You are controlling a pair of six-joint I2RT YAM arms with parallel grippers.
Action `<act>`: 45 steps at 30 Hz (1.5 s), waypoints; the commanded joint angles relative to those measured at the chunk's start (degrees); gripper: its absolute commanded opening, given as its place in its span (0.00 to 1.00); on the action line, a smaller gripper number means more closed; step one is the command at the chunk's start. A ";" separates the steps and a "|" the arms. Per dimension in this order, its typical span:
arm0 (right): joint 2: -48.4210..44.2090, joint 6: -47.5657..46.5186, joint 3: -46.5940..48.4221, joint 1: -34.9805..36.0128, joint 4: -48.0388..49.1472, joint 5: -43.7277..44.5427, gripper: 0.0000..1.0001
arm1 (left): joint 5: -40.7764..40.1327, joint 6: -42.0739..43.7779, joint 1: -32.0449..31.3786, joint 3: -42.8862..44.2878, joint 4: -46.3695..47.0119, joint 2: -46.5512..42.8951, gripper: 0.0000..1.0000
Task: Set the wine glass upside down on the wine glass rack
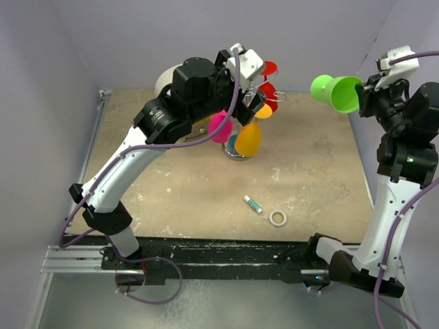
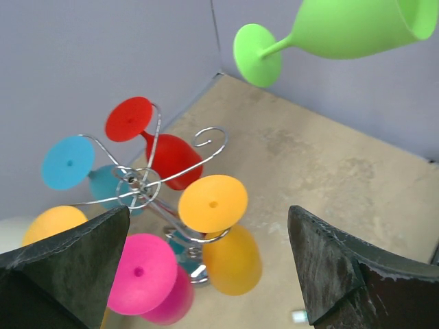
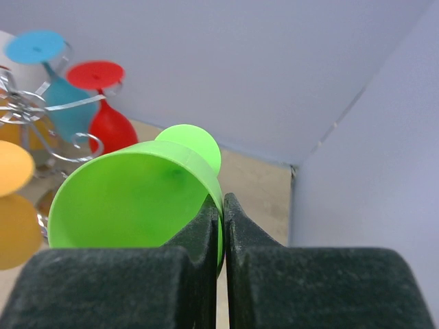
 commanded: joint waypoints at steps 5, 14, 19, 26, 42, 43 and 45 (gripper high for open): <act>2.36 11.50 2.88 1.87 8.87 -19.34 0.00 | 12.39 -19.05 8.63 1.24 2.50 -0.68 1.00; 4.12 12.80 3.22 11.62 10.47 -20.83 0.00 | 24.66 -29.10 14.38 -5.26 7.25 -1.18 1.00; 4.52 14.72 2.74 13.44 12.05 -23.64 0.00 | 27.18 -32.65 16.23 -8.08 8.86 -1.52 0.96; 4.64 15.22 2.76 13.96 12.12 -25.35 0.00 | 31.62 -36.81 17.06 -10.93 11.27 -0.73 0.73; 4.29 14.68 1.04 14.20 11.99 -25.01 0.00 | 34.26 -36.27 17.25 -11.69 12.99 -0.32 0.06; 4.20 14.55 0.94 14.22 11.76 -24.94 0.00 | 33.86 -35.77 17.28 -11.54 12.72 -0.47 0.00; 4.09 13.97 0.67 14.19 10.95 -24.76 0.07 | 32.57 -34.52 17.36 -11.10 11.98 -0.83 0.00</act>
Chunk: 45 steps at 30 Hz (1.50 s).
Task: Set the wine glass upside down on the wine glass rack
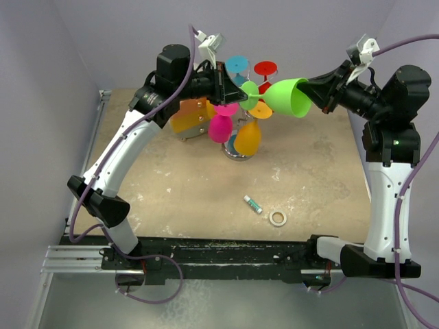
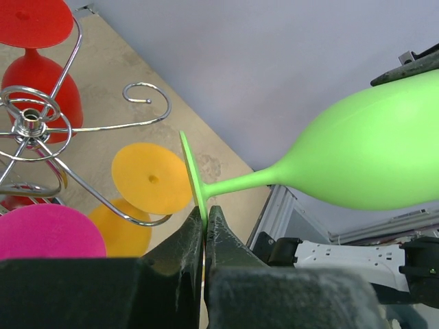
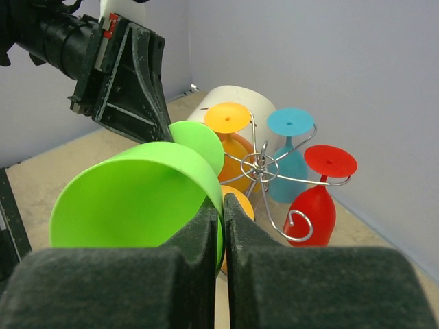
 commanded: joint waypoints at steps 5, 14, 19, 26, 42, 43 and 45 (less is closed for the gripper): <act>-0.44 -2.63 0.32 0.29 -2.21 -0.36 0.37 | -3.21 3.83 2.27 1.14 0.59 -3.13 0.00; -1.96 -6.94 0.61 0.28 -9.28 4.43 0.72 | -10.83 10.49 8.40 3.95 -0.77 -6.43 0.00; -3.90 -9.01 -0.62 0.20 -12.45 19.41 0.72 | -17.47 15.99 8.42 8.88 -2.92 -6.66 0.00; -3.49 -12.80 -7.67 0.19 -4.75 42.28 0.72 | -29.65 33.62 1.88 13.80 -3.57 -6.32 0.00; 1.71 -10.72 -23.35 -12.06 3.44 33.46 0.73 | -47.80 63.89 -21.27 24.15 -3.50 6.99 0.00; 1.88 -10.49 -23.45 -12.45 3.50 33.59 0.73 | -48.50 65.52 -22.26 24.57 -2.97 8.05 0.00; 2.11 -10.27 -24.12 -13.26 3.99 33.77 0.73 | -49.73 69.57 -24.16 24.57 -1.40 9.89 0.00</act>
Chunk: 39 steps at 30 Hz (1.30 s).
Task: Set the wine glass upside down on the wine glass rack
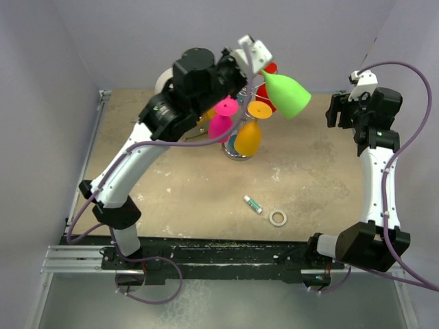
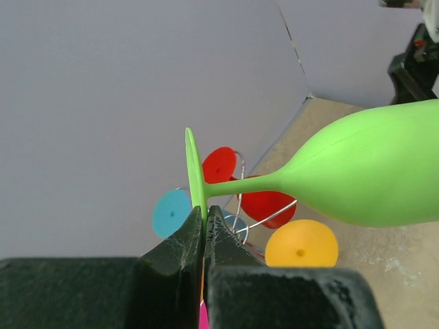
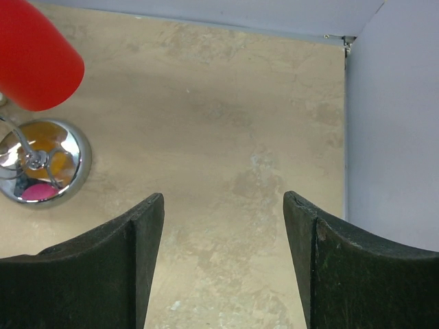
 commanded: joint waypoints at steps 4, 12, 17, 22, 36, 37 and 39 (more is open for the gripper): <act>-2.10 2.03 -1.80 -2.66 5.86 -2.19 0.73 | -6.18 17.95 -5.03 2.67 7.59 6.16 0.00; -3.96 2.61 -3.35 -4.89 7.51 -1.88 0.73 | -4.24 31.35 -6.16 1.94 15.58 12.30 0.00; -3.93 2.53 -3.45 -5.23 7.53 -2.84 0.73 | -4.04 38.14 -6.39 1.26 21.81 15.78 0.00; -4.10 1.86 -3.49 -5.19 7.56 -2.68 0.74 | -5.05 42.50 -6.34 1.31 25.62 18.88 0.00; -4.15 1.69 -4.00 -5.33 7.49 -4.45 0.74 | -8.18 43.27 -3.51 1.33 25.49 22.24 0.00; -4.15 1.64 -3.98 -5.28 7.54 -4.59 0.74 | -8.11 42.77 -3.20 1.36 25.06 22.19 0.00; -4.15 1.55 -3.99 -5.33 7.35 -4.77 0.73 | -7.93 42.15 -2.80 1.24 24.30 22.11 0.00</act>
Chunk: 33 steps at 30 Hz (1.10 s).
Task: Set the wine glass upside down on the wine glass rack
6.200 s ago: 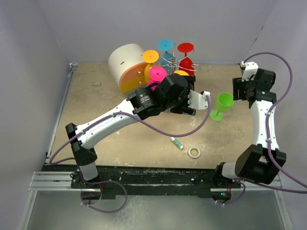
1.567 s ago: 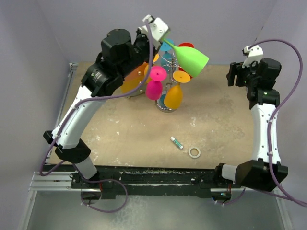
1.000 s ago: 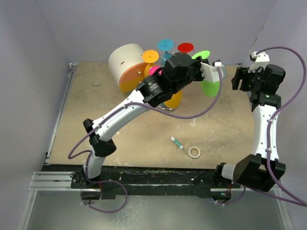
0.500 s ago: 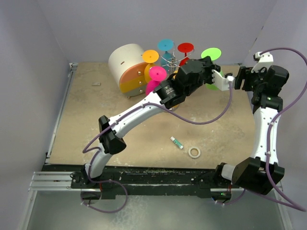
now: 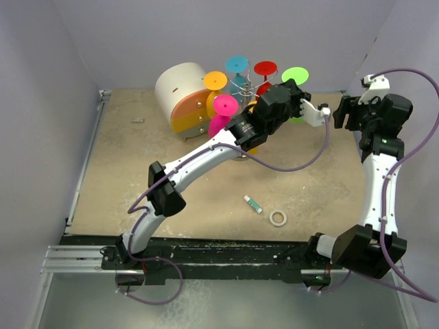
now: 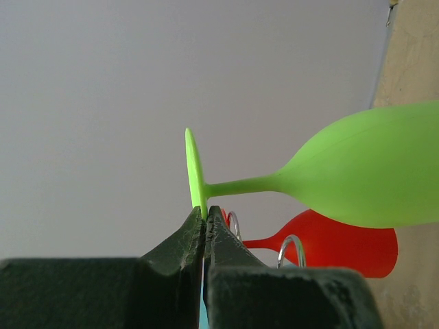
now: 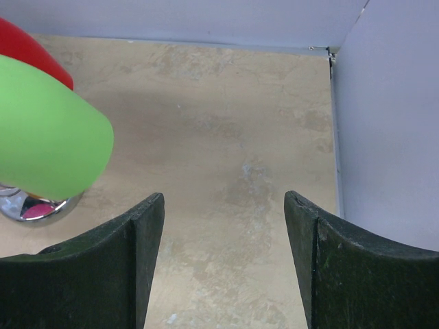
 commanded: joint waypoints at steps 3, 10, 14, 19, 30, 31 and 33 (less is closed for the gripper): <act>-1.57 -0.42 -0.19 -0.32 2.08 -1.96 0.74 | -0.82 -0.87 1.84 0.80 1.03 -1.08 0.00; -1.42 -0.50 -0.20 -0.32 1.87 -2.37 0.74 | -0.87 -1.65 3.17 0.70 -0.05 -1.07 0.00; -1.13 -0.69 -0.15 -0.31 1.72 -2.59 0.74 | -1.34 -1.89 3.54 0.12 -0.64 -1.69 0.00; -1.09 -0.92 -0.21 -0.32 1.71 -2.82 0.74 | -1.82 -1.94 3.90 -1.00 -1.62 -2.72 0.00; -0.99 -1.01 -0.20 -0.31 1.62 -3.39 0.74 | -2.73 -3.03 4.12 -2.05 -3.22 -5.05 0.00; -0.96 -1.01 -0.23 -0.29 1.64 -3.41 0.74 | -2.74 -3.13 4.17 -2.15 -3.48 -5.29 0.00; -0.95 -1.01 -0.25 -0.28 1.62 -3.41 0.74 | -2.75 -3.27 4.25 -2.62 -3.73 -5.89 0.00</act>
